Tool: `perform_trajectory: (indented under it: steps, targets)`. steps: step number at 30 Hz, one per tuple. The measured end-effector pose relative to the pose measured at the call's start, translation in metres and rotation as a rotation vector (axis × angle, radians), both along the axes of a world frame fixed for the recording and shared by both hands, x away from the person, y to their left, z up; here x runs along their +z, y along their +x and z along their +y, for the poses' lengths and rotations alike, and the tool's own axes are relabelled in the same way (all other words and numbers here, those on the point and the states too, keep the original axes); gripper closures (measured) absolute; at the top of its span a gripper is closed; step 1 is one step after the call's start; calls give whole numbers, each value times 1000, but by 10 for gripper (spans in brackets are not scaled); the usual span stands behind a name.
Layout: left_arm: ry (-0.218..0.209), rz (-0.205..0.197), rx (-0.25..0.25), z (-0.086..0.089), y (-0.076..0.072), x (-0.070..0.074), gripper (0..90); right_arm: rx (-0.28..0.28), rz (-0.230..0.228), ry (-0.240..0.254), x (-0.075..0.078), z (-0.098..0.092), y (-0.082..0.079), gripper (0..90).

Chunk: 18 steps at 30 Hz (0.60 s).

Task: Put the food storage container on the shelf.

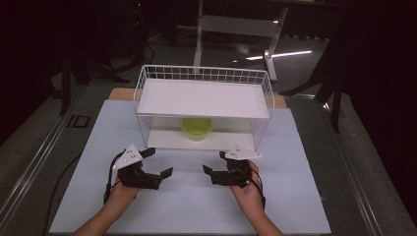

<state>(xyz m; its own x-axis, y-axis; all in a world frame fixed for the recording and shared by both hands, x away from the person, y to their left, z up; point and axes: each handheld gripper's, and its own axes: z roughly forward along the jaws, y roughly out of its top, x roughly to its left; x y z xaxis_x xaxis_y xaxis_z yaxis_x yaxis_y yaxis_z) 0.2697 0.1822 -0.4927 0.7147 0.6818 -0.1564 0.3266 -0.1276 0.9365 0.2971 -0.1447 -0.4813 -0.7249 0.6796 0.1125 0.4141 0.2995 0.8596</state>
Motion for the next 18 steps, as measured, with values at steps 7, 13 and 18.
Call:
perform_trajectory:
  steps: [7,13,18]
  targets:
    - [-9,19,10,12,-8,-6,18,-7,20,22,1,-23,-10,203]
    - [3,27,21,20,-14,-7,18,-10,19,28,-1,-35,-15,202]
    - [-3,24,24,26,-21,-6,18,-6,27,26,-1,-42,-21,202]
